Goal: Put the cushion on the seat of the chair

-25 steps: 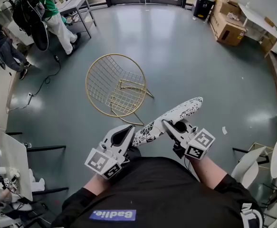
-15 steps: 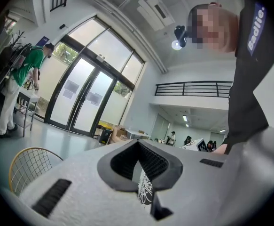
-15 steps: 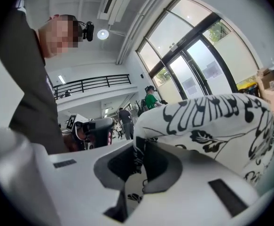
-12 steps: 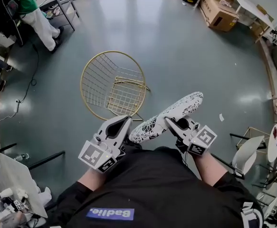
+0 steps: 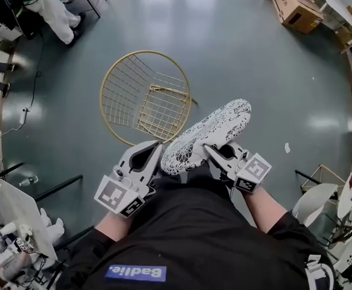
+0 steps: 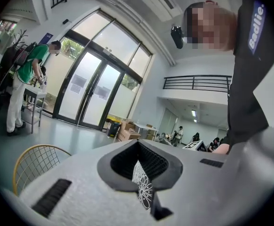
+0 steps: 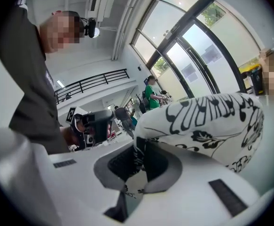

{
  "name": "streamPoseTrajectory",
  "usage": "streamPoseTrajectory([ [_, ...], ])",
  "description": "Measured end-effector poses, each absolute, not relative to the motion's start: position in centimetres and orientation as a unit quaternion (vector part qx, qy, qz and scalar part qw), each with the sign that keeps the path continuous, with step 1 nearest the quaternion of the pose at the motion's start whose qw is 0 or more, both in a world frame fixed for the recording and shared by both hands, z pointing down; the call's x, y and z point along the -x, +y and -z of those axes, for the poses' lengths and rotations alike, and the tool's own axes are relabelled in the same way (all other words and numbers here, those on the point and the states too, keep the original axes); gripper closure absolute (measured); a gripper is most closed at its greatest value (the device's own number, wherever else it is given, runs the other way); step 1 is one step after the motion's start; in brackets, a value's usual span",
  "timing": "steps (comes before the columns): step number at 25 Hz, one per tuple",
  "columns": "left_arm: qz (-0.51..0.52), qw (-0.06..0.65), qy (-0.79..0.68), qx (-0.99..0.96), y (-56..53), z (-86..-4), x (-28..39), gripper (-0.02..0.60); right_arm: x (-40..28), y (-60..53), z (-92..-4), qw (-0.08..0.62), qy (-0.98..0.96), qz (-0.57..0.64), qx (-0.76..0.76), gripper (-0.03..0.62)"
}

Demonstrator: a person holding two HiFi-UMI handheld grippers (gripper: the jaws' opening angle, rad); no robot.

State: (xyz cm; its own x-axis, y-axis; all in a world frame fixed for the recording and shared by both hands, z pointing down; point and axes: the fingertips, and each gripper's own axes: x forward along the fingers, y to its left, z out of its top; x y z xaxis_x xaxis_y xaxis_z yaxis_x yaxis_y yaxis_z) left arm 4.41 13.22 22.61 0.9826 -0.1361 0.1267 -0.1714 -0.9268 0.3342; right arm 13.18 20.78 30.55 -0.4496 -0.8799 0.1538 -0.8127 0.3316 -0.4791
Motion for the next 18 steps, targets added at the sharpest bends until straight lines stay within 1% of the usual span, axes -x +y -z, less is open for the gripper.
streamPoseTrajectory([
  [6,-0.062,0.179,-0.124,-0.974,11.6,-23.0,-8.2,0.568,-16.8,18.1,-32.8,0.057,0.838,0.269,0.471,0.556],
  [11,-0.063,0.194,-0.169,-0.964,11.2,-25.1,-9.4,0.568,-17.7,16.6,-35.9,0.046,0.855,0.293,0.425,0.556],
  [18,-0.061,0.206,-0.207,-0.954,9.9,-27.4,-10.3,0.568,-20.3,15.0,-41.5,0.016,0.858,0.307,0.412,0.556],
])
